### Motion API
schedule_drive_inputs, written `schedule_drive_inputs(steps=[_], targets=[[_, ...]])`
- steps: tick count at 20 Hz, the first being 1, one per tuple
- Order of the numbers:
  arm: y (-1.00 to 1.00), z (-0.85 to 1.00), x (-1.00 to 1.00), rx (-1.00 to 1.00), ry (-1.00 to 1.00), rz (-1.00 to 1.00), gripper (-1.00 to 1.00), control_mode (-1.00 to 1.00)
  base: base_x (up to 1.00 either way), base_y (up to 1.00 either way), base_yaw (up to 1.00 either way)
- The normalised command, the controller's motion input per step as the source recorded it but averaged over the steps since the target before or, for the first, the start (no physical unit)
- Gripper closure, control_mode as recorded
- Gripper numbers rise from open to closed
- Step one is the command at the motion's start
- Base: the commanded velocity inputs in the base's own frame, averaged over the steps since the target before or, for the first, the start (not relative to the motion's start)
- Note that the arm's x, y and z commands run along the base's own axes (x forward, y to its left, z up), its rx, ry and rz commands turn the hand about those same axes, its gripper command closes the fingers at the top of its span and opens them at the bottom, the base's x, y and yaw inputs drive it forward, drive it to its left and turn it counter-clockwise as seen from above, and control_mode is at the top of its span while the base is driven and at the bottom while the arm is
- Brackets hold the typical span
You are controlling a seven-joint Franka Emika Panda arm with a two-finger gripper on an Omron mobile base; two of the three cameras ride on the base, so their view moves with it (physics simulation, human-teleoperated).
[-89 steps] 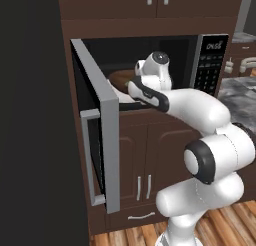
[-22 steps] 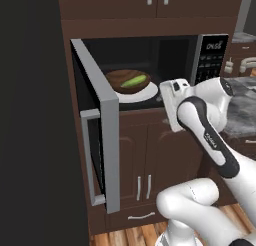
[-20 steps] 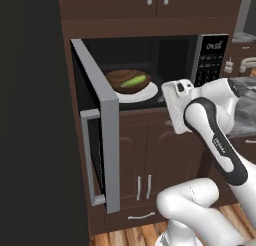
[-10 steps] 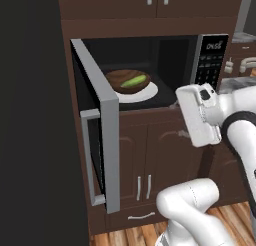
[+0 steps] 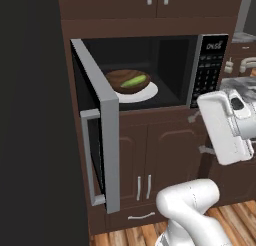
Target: Pick the cucumber from the sink and place it in the bowl. Then pick the bowl and place it in the microwave. Then close the microwave door and press the start button.
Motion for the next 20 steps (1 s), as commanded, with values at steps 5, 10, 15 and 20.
schedule_drive_inputs(steps=[5, 10, 15, 20], targets=[[0.14, 0.34, -1.0, 0.02, 0.0, 0.05, -1.0, -1.0, 0.0, 0.0, 0.0], [0.41, 0.32, -1.0, 0.0, 0.06, 0.0, -1.0, -1.0, 0.0, 0.0, 0.0], [0.39, 0.29, -1.0, -0.01, 0.02, 0.0, -1.0, -1.0, 0.0, 0.0, 0.0], [0.82, 0.0, -0.71, -0.11, 0.01, -0.03, -1.0, -1.0, 0.0, 0.0, 0.0]])
